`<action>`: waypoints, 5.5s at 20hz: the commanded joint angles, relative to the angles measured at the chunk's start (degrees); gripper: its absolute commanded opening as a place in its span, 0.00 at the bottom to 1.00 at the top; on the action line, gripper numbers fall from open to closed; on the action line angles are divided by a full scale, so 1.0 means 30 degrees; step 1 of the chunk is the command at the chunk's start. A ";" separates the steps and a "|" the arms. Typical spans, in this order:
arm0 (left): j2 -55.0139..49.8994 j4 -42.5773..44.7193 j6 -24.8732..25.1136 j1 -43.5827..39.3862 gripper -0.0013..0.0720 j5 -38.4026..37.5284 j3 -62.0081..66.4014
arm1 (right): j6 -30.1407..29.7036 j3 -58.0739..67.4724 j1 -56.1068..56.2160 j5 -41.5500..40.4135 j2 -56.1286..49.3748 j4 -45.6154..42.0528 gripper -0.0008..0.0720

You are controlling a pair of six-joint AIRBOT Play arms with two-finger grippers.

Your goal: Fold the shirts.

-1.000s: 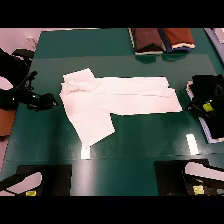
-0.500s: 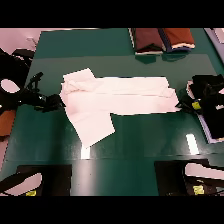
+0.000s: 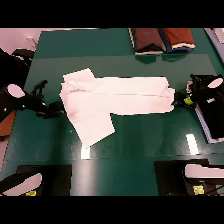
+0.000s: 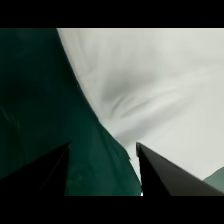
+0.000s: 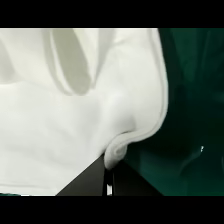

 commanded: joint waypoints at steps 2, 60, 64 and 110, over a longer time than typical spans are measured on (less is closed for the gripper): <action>0.0000 -0.1115 -0.0095 0.0000 0.73 0.1625 -0.2426 | -0.0022 0.0175 0.0780 0.0000 -0.0044 -0.0022 0.04; -0.8939 0.4371 -0.0197 -0.2550 0.06 0.3220 1.5526 | 0.0852 1.5686 0.2747 0.4532 -0.5501 -0.2324 0.04; -0.8925 0.4430 0.1508 -0.1996 0.06 -0.2040 1.6670 | 0.0168 1.6546 0.2535 0.5625 -0.4670 -0.2623 0.04; 0.4291 0.3512 0.0080 -0.1443 0.61 -0.4197 -0.2710 | -0.1945 -0.8867 -0.1610 0.4743 0.7606 -0.1472 0.04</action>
